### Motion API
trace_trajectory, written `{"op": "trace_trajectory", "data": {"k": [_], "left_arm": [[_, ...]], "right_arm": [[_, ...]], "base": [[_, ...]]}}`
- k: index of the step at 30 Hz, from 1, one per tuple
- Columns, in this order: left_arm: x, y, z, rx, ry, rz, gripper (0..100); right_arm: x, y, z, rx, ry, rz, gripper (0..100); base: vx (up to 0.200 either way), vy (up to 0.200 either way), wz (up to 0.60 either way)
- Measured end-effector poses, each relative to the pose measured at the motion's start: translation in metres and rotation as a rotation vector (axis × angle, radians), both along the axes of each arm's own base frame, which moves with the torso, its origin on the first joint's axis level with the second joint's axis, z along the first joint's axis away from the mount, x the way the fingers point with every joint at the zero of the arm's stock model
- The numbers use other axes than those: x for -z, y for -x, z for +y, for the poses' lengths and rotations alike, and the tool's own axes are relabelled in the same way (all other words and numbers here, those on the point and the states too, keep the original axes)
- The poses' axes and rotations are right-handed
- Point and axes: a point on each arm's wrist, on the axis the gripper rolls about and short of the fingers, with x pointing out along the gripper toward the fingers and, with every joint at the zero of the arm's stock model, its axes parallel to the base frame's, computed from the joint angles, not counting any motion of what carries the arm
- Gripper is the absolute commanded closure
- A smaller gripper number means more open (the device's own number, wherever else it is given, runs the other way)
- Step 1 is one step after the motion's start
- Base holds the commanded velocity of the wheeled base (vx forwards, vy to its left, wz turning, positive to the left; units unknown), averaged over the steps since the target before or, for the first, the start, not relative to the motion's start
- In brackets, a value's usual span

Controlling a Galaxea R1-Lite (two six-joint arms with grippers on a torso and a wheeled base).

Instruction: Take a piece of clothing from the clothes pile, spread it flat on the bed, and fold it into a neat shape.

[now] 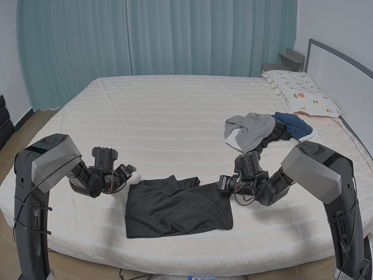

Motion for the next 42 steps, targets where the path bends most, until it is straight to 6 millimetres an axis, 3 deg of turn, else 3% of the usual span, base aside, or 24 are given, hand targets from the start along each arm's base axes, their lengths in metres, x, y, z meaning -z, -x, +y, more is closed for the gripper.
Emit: {"op": "trace_trajectory", "data": {"k": [26, 34, 35, 42], "left_arm": [[-0.005, 0.005, -0.012, 0.028, -0.013, -0.011, 0], [-0.008, 0.011, -0.025, 0.062, -0.013, -0.008, 0], [-0.007, 0.012, -0.026, 0.066, -0.014, -0.006, 100], [-0.005, 0.015, -0.030, 0.079, -0.019, 0.007, 100]], "right_arm": [[-0.058, -0.019, 0.008, 0.093, -0.148, -0.278, 100], [-0.056, -0.021, 0.008, 0.099, -0.148, -0.282, 100], [-0.055, -0.021, 0.008, 0.098, -0.147, -0.279, 100], [-0.049, -0.021, 0.007, 0.100, -0.140, -0.267, 100]], "base": [[0.000, 0.000, 0.00], [0.000, 0.000, 0.00], [0.000, 0.000, 0.00], [0.000, 0.000, 0.00]]}}
